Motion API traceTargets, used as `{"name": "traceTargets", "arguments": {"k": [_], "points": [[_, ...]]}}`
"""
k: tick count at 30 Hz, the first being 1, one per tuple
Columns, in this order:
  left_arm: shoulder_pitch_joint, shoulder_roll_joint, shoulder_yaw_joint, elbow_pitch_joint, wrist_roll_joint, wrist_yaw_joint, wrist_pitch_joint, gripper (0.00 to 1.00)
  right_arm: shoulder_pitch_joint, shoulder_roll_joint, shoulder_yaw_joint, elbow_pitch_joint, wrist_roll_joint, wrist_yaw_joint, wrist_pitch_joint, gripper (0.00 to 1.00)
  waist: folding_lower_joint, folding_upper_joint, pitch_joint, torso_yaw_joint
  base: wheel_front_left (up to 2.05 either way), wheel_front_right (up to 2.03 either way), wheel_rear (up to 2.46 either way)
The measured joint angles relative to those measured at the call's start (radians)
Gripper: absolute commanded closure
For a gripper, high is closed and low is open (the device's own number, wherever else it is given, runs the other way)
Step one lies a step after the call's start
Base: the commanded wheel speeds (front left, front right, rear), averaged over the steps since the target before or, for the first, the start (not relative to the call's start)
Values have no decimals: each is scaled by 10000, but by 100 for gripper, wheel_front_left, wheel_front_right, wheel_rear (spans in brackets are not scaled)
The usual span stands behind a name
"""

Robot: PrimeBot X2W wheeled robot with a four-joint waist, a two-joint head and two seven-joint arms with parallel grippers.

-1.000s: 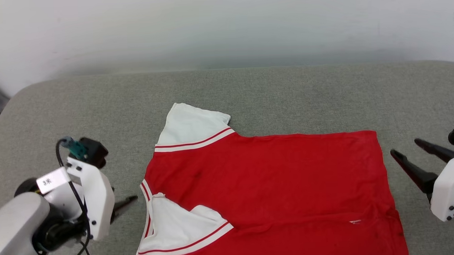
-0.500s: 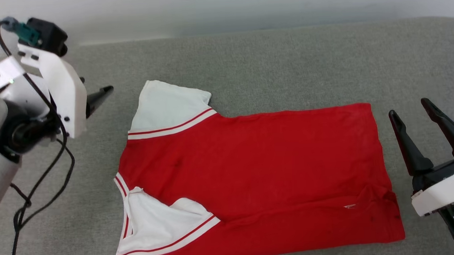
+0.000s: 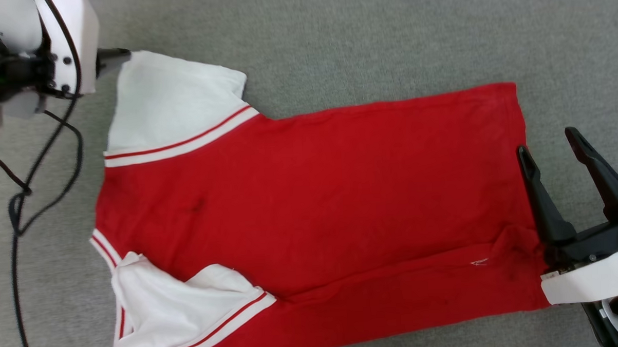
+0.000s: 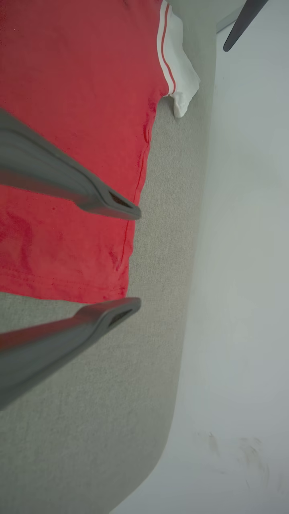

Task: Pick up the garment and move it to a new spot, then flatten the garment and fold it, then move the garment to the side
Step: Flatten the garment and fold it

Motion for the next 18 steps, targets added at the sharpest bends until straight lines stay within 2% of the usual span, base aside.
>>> {"name": "traceTargets", "arguments": {"k": [5, 9, 13, 15, 18], "points": [[-536, 15, -226, 608, 228, 134, 698, 0, -314, 8, 125, -84, -25, 2, -13, 0, 0, 0, 772, -252, 0, 0, 0], [-598, -100, -332, 1022, 276, 130, 769, 0, -468, 59, 205, -58, -25, 0, -77, 0, 0, 0, 1217, -461, 0, 0, 0], [-671, -94, -583, 1281, 418, -140, 961, 0, -593, 54, 217, 63, -21, 2, -151, 0, -1, 0, 1440, -583, 0, 0, 0], [-683, -205, -690, 1406, 395, -249, 1070, 100, -644, 23, 121, 90, -6, 0, -167, 0, -1, 0, 1427, -550, 0, 0, 0], [-609, -337, -765, 1475, 362, -403, 924, 100, -871, -31, -42, 100, 50, 0, -178, 0, -1, 0, 1323, -488, 0, 0, 0]]}}
